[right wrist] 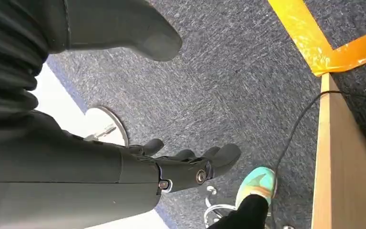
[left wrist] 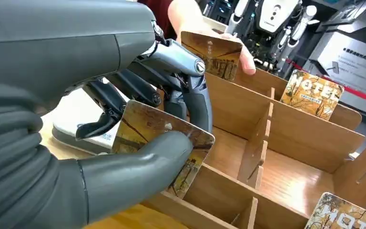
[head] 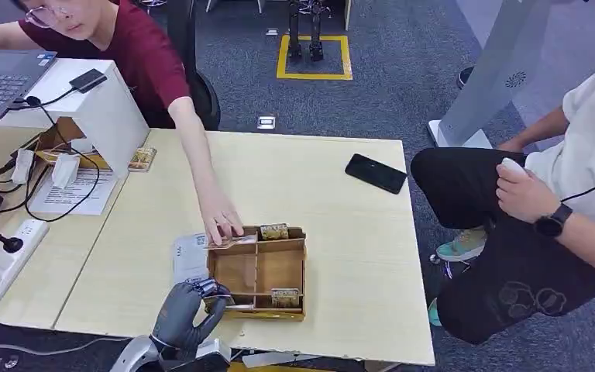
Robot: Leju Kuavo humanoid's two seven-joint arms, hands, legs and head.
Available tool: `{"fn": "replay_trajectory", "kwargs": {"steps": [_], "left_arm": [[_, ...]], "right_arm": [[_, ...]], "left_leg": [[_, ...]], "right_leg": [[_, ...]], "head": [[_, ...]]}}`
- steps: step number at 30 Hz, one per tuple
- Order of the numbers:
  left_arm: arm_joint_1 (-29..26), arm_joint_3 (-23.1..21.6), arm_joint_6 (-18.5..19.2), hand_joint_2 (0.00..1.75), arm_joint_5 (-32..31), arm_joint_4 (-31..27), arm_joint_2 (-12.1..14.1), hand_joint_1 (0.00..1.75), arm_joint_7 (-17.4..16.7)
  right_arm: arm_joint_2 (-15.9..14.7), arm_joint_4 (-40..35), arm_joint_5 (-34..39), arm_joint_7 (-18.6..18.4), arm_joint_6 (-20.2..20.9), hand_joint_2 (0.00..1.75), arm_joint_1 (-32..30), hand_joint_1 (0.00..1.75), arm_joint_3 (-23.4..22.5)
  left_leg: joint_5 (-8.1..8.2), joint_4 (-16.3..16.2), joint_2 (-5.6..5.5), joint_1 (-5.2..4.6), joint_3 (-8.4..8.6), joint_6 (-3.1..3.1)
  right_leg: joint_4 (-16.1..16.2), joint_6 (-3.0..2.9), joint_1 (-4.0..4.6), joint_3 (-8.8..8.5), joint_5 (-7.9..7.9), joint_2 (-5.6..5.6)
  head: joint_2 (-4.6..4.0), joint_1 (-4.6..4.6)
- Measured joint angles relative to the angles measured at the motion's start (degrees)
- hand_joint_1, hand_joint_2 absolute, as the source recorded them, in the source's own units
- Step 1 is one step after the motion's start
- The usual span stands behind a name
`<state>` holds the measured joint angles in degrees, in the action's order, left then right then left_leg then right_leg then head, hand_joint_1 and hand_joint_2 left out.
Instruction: Pass the card to the sensor for recognition and then transmit it.
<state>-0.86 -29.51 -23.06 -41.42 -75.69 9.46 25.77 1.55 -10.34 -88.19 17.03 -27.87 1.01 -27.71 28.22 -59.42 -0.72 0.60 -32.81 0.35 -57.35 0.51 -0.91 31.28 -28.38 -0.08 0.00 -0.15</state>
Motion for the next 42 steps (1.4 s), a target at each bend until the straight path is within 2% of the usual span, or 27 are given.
{"fn": "replay_trajectory", "kwargs": {"steps": [5, 15, 21, 25, 31, 36, 38, 40, 42], "left_arm": [[-0.3, 0.3, -0.6, 1.75, 3.2, -0.7, 0.2, 1.75, 0.5], [-1.4, 5.7, -0.9, 1.75, 8.3, -3.0, 0.9, 1.75, 0.7], [-2.6, 15.5, 2.0, 1.75, 21.6, -5.7, 0.5, 1.75, 3.1], [-3.1, 23.2, 3.3, 1.75, 24.9, -8.1, 0.5, 1.75, 4.4], [-2.9, 31.2, 3.6, 1.75, 26.6, -11.5, 0.3, 1.75, 4.7], [-2.6, 34.8, 3.9, 1.75, 27.7, -12.5, 0.1, 1.75, 4.3], [-2.1, 35.1, 2.4, 1.75, 25.3, -12.5, 0.0, 1.75, 3.8], [-0.5, 35.1, -1.6, 1.75, 20.4, -12.0, 0.0, 1.75, 2.2], [1.4, 35.1, -4.2, 1.75, 18.2, -10.6, 0.0, 1.75, 1.2]], "right_arm": [[0.0, 0.0, 0.2, 0.0, 0.0, 1.75, 0.0, 0.0, 0.0], [0.0, 0.0, 0.8, -0.2, -0.2, 1.75, -0.1, 0.0, 0.0], [0.2, 0.0, 1.7, -0.4, -1.4, 1.75, -0.5, 0.0, 0.0], [0.2, 0.1, 2.0, -0.8, -1.4, 1.75, -0.9, 0.0, 0.0], [0.3, 0.1, 2.3, -0.9, -1.4, 1.75, -1.1, 0.0, 0.0], [0.5, 0.3, 2.3, -0.9, -1.4, 1.75, -1.1, 0.0, 0.0], [0.5, 0.3, 1.9, -1.4, -1.4, 1.75, -1.2, 0.0, 0.0], [0.6, 0.3, 1.8, -1.7, -1.4, 1.75, -1.1, 0.0, 0.0], [0.6, 0.3, 1.6, -1.9, -1.4, 1.75, -1.0, 0.0, 0.0]], "left_leg": [[0.0, 0.0, 0.0, 0.0, 0.0, 0.0], [0.0, 0.0, 0.01, 0.01, -0.02, 0.0], [-0.01, 0.0, 0.01, 0.02, -0.02, -0.01], [-0.02, 0.0, 0.01, 0.03, -0.02, -0.02], [-0.01, 0.0, 0.02, 0.01, -0.03, -0.02], [-0.01, 0.0, 0.01, 0.01, -0.02, -0.01], [-0.02, 0.0, -0.01, 0.01, -0.03, -0.01], [-0.04, 0.0, -0.02, 0.01, -0.03, 0.02], [-0.04, 0.0, -0.03, 0.01, -0.02, 0.01]], "right_leg": [[0.0, 0.0, 0.0, 0.0, 0.0, 0.0], [0.0, 0.0, 0.01, 0.03, 0.0, 0.01], [0.0, 0.0, 0.02, 0.03, 0.0, 0.01], [0.0, 0.0, 0.02, 0.03, 0.0, 0.01], [0.0, 0.0, 0.01, 0.04, 0.0, 0.02], [0.0, 0.0, 0.01, 0.04, 0.0, 0.01], [0.0, 0.0, 0.01, 0.05, 0.0, -0.01], [0.0, 0.0, 0.01, 0.03, 0.0, -0.02], [0.0, 0.0, 0.01, 0.01, 0.01, -0.02]], "head": [[0.0, 0.0], [0.0, 0.0], [0.0, 0.0], [0.0, -0.02], [0.0, 0.0], [0.0, -0.02], [0.02, 0.0], [0.0, 0.0], [0.0, 0.0]]}}
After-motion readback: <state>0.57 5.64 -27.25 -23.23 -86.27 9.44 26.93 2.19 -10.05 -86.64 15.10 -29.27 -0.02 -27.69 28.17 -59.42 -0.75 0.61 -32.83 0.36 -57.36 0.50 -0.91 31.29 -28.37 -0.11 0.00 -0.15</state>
